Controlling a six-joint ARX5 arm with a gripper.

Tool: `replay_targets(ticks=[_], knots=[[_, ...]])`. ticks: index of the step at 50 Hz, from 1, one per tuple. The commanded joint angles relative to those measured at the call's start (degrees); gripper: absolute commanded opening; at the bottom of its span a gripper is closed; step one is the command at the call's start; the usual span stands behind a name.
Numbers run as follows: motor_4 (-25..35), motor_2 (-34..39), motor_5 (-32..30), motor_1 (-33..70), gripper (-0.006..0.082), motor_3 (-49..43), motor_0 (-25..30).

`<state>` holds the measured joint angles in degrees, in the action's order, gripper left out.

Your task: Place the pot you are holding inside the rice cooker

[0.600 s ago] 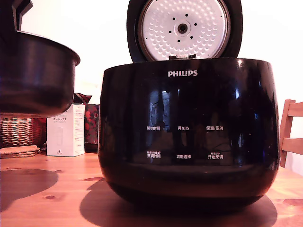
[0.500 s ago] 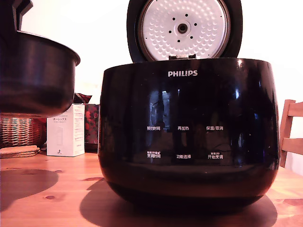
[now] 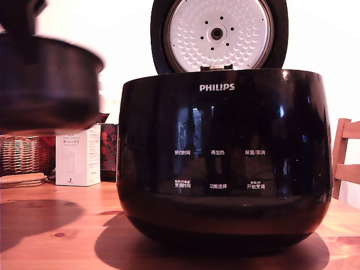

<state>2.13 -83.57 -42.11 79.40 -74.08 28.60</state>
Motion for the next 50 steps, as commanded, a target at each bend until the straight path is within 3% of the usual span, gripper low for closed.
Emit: replay_targets(ticks=[1, 26, 50], knots=[[0.7, -2.0, 0.1, -3.1, -0.0024, 0.8, 0.8], [7.5, -9.4, 0.2, -3.5, -0.0024, 2.8, 9.1], [13.2, -9.7, 0.2, -1.6, -0.0024, 13.8, 18.7]])
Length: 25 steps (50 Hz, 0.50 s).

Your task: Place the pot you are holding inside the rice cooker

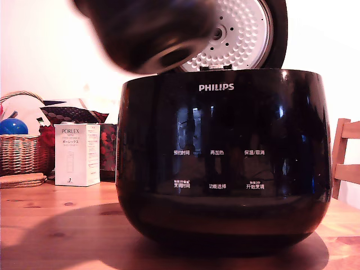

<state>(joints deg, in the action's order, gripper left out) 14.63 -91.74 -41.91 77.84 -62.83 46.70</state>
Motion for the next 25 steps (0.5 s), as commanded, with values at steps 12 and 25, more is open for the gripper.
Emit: replay_targets(ticks=[12, 25], knots=[[1.7, -1.5, -0.3, 3.7, -0.0024, 5.2, 2.7], [1.7, -1.5, -2.0, 7.2, -0.0024, 6.3, 4.9]])
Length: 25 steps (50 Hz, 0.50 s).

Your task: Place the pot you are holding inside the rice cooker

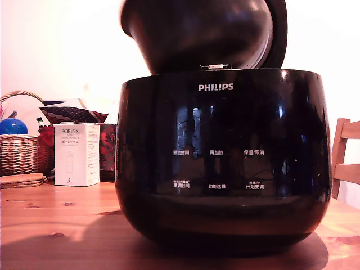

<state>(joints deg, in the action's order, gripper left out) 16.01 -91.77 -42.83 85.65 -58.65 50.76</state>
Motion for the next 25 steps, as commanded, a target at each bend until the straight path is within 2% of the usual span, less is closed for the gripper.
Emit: replay_targets(ticks=[1, 7, 18, 24, 25], knots=[[0.3, -1.5, -1.1, -0.5, -0.0024, 2.1, 1.0], [0.1, -1.5, -1.4, 0.8, -0.0024, 1.2, 1.6], [-3.4, -1.5, -8.5, 3.6, -0.0024, -1.8, 2.8], [-5.8, -1.5, -10.1, 5.4, -0.0024, -3.4, 3.1], [-6.1, -1.5, -12.2, 5.6, -0.0024, -3.5, 3.1]])
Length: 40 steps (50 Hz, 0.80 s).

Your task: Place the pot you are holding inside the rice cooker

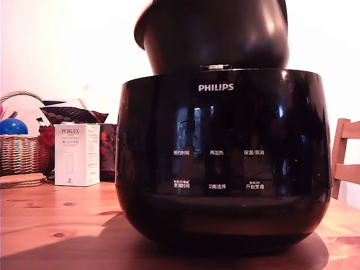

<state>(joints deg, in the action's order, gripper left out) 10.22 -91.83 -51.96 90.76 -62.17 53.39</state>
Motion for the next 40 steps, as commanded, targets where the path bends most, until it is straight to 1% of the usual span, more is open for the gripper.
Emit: replay_targets(ticks=[1, 3, 4, 6, 7, 10, 11, 13, 14, 23, 25, 40], knots=[[-0.5, -1.4, -3.0, 0.8, -0.0024, 0.0, 0.6], [-0.9, -1.4, -3.0, 1.1, -0.0024, 0.0, 0.7], [-1.1, -1.4, -6.5, 1.3, -0.0024, 0.1, 0.9], [-1.1, -1.4, -6.5, 1.5, -0.0024, 0.2, 1.1], [-1.2, -1.4, -10.1, 1.6, -0.0024, 0.2, 1.1], [-1.6, -1.4, -10.1, 1.9, -0.0024, 0.5, 1.1], [-1.7, -1.4, -11.7, 1.9, -0.0024, 0.5, 1.2], [-1.9, -1.4, -11.7, 1.9, -0.0024, 0.3, 1.2], [-1.8, -1.4, -13.2, 2.1, -0.0024, 0.3, 1.2], [-2.1, -1.4, -14.7, 3.2, -0.0024, -0.5, 1.6], [-2.2, -1.4, -15.9, 3.5, -0.0024, -1.0, 1.7], [-2.3, -1.4, -16.3, 5.6, -0.0024, -0.7, 2.3]])
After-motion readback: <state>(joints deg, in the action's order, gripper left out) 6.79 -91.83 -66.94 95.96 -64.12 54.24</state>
